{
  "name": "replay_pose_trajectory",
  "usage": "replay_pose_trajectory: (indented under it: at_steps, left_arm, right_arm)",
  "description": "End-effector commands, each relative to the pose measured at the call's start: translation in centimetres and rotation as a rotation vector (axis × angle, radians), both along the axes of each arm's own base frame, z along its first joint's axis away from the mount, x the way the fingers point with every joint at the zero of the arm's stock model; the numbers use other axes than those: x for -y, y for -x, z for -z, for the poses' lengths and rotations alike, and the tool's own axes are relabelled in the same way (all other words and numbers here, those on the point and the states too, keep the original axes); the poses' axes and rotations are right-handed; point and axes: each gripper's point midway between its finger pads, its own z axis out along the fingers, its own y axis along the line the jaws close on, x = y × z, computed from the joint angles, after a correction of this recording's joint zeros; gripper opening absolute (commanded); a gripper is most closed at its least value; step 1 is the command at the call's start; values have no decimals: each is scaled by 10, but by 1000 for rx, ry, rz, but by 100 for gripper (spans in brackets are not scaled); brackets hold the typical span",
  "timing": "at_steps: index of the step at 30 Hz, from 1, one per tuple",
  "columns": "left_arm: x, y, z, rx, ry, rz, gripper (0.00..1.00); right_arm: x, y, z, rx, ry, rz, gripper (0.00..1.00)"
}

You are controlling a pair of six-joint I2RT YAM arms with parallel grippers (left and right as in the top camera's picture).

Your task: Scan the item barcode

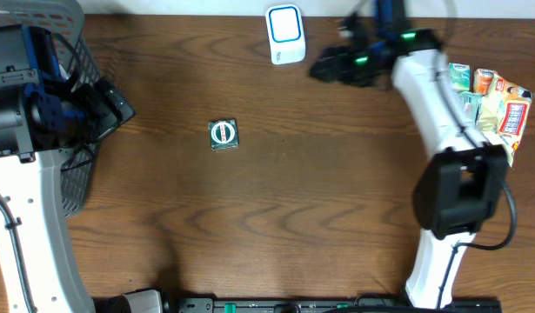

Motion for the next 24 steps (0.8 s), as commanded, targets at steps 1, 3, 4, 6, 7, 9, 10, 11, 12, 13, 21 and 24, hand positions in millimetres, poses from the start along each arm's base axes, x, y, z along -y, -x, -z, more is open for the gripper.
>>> replay_pose_trajectory:
  at_steps: [1, 3, 4, 6, 7, 9, 10, 11, 12, 13, 21, 24]
  left_arm:
    - [-2, 1, -2, 3, -10, 1, 98]
    - [-2, 1, -2, 3, -10, 1, 98]
    - [-2, 1, -2, 3, -10, 1, 98]
    - [-2, 1, -2, 3, -10, 1, 98]
    - [-2, 1, -2, 3, -11, 1, 98]
    - [-2, 1, -2, 3, -10, 1, 98]
    - [-2, 1, -2, 3, -10, 1, 98]
    - [-2, 1, -2, 3, -11, 1, 98]
    - [-2, 1, -2, 3, -10, 1, 98]
    - [-2, 1, -2, 3, -10, 1, 98]
    - [-2, 1, -2, 3, -10, 1, 98]
    - [-2, 1, -2, 3, -10, 1, 98]
  right_arm:
    - [-48, 11, 30, 4, 166, 14, 86]
    - [-79, 19, 35, 38, 189, -29, 94]
    - [-103, 26, 39, 70, 207, -67, 98]
    - [-138, 38, 49, 113, 240, -114, 99]
    - [-149, 43, 57, 124, 270, -106, 99]
    - [-157, 47, 68, 134, 328, -55, 99]
    - [-163, 52, 79, 144, 381, -11, 98]
    - [-166, 54, 83, 150, 398, 0, 94]
    - [-172, 58, 90, 156, 413, 0, 89]
    - [-180, 63, 96, 157, 415, -18, 86]
    - [-195, 81, 133, 125, 460, -70, 82]
    - [-192, 84, 135, 136, 494, -129, 70]
